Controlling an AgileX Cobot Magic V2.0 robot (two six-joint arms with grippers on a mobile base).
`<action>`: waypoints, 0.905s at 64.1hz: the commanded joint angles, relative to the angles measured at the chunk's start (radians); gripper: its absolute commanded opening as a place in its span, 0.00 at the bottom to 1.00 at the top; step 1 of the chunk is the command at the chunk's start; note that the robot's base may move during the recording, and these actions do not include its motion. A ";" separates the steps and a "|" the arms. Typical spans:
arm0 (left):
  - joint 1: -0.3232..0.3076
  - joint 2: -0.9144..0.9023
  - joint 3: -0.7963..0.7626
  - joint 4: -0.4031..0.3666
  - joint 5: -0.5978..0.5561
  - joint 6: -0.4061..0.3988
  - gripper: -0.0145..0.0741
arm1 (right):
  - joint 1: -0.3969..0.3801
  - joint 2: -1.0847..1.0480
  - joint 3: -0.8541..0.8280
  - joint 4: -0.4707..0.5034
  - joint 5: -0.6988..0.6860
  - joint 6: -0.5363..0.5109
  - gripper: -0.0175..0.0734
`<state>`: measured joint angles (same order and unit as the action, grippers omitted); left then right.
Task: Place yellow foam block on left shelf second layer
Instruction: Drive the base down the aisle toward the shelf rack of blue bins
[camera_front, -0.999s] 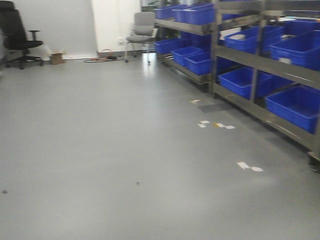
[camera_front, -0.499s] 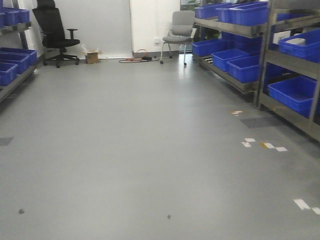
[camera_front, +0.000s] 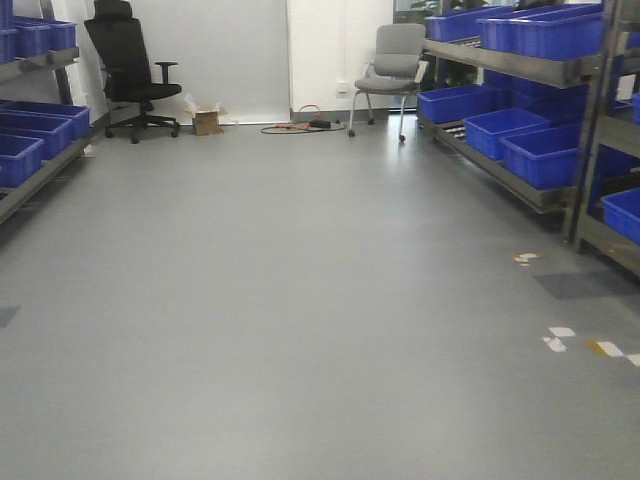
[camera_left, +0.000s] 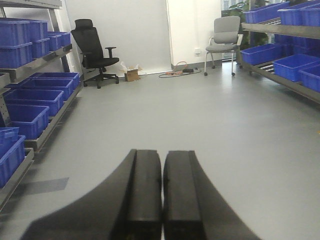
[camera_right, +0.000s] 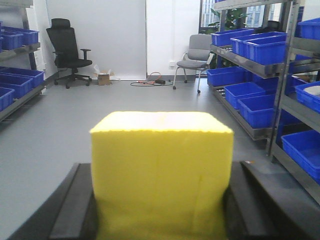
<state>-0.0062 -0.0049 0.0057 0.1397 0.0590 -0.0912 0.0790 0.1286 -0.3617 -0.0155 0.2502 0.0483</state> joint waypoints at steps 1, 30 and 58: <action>-0.004 -0.019 0.023 -0.006 -0.082 -0.005 0.32 | -0.004 0.012 -0.025 -0.008 -0.089 -0.007 0.65; -0.004 -0.019 0.023 -0.006 -0.082 -0.005 0.32 | -0.004 0.012 -0.025 -0.008 -0.089 -0.007 0.65; -0.004 -0.019 0.023 -0.006 -0.082 -0.005 0.32 | -0.004 0.012 -0.025 -0.008 -0.089 -0.007 0.65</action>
<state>-0.0062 -0.0049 0.0057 0.1397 0.0590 -0.0912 0.0790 0.1286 -0.3617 -0.0155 0.2511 0.0483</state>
